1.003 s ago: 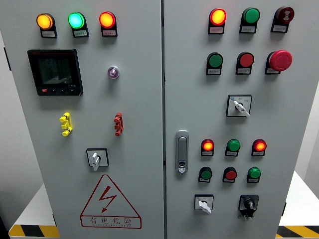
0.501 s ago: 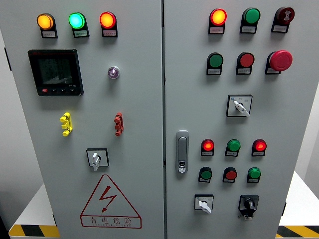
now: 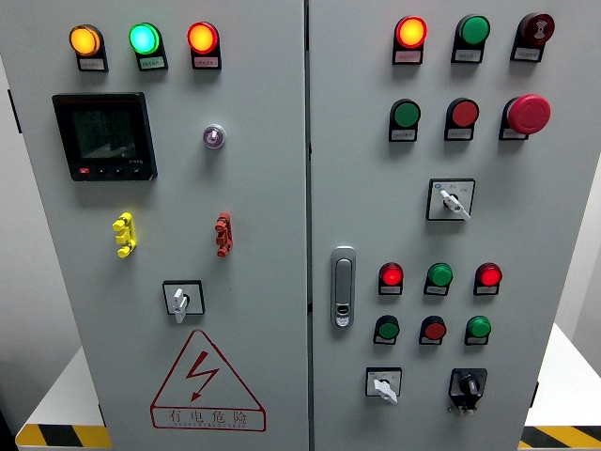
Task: Turn on light switch 1
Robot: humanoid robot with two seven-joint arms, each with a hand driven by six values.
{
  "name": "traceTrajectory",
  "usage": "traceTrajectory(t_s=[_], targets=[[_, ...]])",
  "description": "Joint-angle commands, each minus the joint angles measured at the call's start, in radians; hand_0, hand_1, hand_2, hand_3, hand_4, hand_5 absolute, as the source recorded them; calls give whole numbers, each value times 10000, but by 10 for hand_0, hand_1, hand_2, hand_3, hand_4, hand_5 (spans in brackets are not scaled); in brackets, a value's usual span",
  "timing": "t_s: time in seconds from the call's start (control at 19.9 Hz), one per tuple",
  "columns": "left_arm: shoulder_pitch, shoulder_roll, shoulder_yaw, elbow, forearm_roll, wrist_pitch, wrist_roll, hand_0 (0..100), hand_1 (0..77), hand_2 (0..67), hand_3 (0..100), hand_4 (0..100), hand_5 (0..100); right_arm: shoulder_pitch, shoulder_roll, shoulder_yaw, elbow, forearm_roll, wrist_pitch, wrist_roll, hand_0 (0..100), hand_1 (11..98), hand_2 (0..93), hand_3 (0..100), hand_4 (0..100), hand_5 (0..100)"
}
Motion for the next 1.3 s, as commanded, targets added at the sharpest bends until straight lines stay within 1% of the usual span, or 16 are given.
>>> traceTrajectory(t_s=[0.0, 0.05, 0.15, 0.25, 0.3, 0.35, 0.4, 0.45, 0.6, 0.75, 0.8, 0.85, 0.95, 1.05, 1.1, 1.25], targets=[[322, 109, 496, -1476, -496, 12, 21, 0, 112, 125, 112, 225, 282, -1, 10, 14, 0, 0, 5, -1, 0, 198, 0, 197, 194, 105], [353, 109, 619, -1770, -528, 12, 37, 0, 111, 129, 116, 246, 291, -1, -5, -1, 0, 0, 5, -1, 0, 198, 0, 197, 194, 105], [338, 109, 788, -2261, -513, 58, 37, 0, 108, 136, 123, 300, 320, -1, 10, -1, 0, 0, 5, -1, 0, 197, 0, 197, 194, 105], [338, 124, 850, -2813, -529, 165, 37, 0, 92, 144, 144, 354, 359, -1, -5, -2, 0, 0, 5, -1, 0, 196, 0, 197, 194, 105], [338, 140, 941, -3013, -544, 196, 37, 0, 85, 148, 161, 381, 379, -1, 10, -2, 0, 0, -11, -1, 0, 196, 0, 197, 194, 105], [338, 185, 973, -3258, -590, 348, 52, 0, 80, 151, 193, 405, 391, -1, -5, -2, 0, 0, 4, -1, 0, 196, 0, 197, 194, 105], [338, 186, 988, -3443, -681, 532, 68, 0, 79, 152, 212, 431, 402, -1, 10, 14, 0, 0, 5, -1, 0, 196, 0, 197, 194, 105], [338, 201, 1003, -3657, -849, 716, 83, 0, 76, 155, 260, 487, 432, -1, 10, -1, 0, 0, 5, -1, 0, 200, 0, 197, 194, 105], [338, 170, 988, -4501, -1295, 779, 175, 0, 81, 163, 397, 597, 487, -1, 10, -2, 0, 0, 5, -1, 0, 195, 0, 197, 194, 105], [323, 155, 774, -5299, -1342, 779, 267, 0, 94, 176, 455, 653, 528, -1, -5, -1, 0, 0, 4, -1, 0, 197, 0, 197, 194, 105], [322, 155, 758, -5483, -1357, 779, 465, 0, 98, 179, 488, 680, 551, -1, 10, -2, 0, 0, -11, -1, 0, 197, 0, 197, 194, 104], [322, 170, 773, -5576, -1372, 779, 679, 0, 99, 182, 494, 688, 559, -1, -5, -2, 0, 0, 4, -1, 0, 197, 0, 197, 194, 104], [216, 171, 667, -5684, -1372, 779, 896, 0, 110, 187, 532, 754, 667, -1, 10, -2, 0, 0, -11, -1, 0, 198, 0, 197, 194, 104], [78, 155, 468, -5730, -1388, 779, 957, 0, 134, 188, 557, 798, 728, -1, -5, -2, 0, 0, 4, -1, 0, 198, 0, 197, 194, 105], [-14, 155, 376, -5730, -1403, 779, 1033, 0, 168, 199, 571, 828, 761, -1, 10, -2, 0, 0, 5, -1, 0, 198, 0, 197, 194, 105], [-367, 124, 252, -5730, -1403, 779, 1096, 0, 229, 217, 613, 887, 825, -1, 10, 14, 0, 0, 5, -1, 0, 198, 0, 197, 194, 105]])
